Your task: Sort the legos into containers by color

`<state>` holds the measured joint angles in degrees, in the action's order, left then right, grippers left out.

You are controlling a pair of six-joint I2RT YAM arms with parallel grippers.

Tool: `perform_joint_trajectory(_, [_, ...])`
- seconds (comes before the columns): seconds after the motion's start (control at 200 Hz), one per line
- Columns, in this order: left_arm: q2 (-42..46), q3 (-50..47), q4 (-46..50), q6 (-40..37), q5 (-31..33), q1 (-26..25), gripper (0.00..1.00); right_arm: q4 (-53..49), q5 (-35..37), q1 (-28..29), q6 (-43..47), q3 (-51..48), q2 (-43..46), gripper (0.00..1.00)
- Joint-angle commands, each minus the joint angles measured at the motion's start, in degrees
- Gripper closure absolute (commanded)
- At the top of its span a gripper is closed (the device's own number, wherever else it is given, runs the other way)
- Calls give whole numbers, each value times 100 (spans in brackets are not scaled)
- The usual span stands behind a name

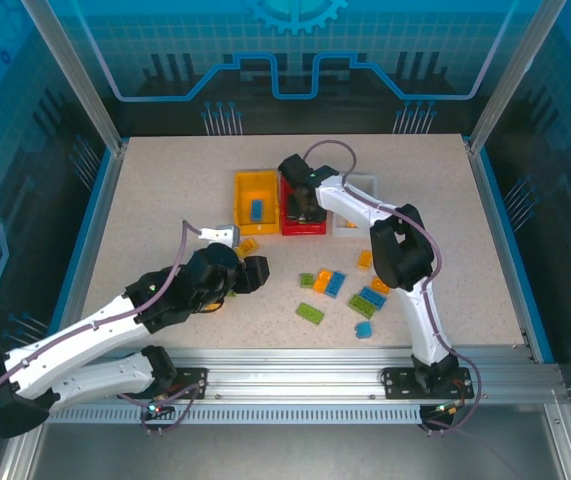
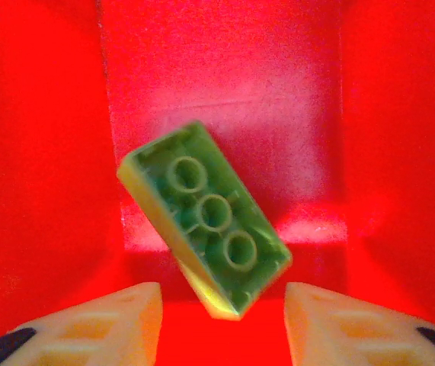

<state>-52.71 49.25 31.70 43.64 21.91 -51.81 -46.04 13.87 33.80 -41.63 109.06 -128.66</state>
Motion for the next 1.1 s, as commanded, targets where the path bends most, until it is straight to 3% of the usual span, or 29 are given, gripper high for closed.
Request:
perform_joint_trajectory(0.0, [-50,231,243,117,184,-22,34,-100,28,38,49,-78,631,49])
perform_joint_trajectory(0.3, [-276,471,1305,498,496,-7,34,308,476,377,234,-760,2235,51])
perform_joint_trajectory(0.545, [-78,324,2038,795,269,430,32,2117,370,1136,1037,-3094,4326,47])
perform_joint_trajectory(0.69, [140,193,2258,735,138,740,30,2574,199,1618,1288,-4186,5281,42])
perform_joint_trajectory(0.825, [239,112,2383,664,-1,922,30,2661,-200,1943,1227,-4854,5831,41])
perform_joint_trajectory(1.0, [229,-59,2468,765,-44,1003,29,2735,-154,2541,1015,-5468,6164,39])
perform_joint_trajectory(1.095, [52,-98,2506,624,-121,1296,27,2943,-174,2822,846,-5760,6140,38])
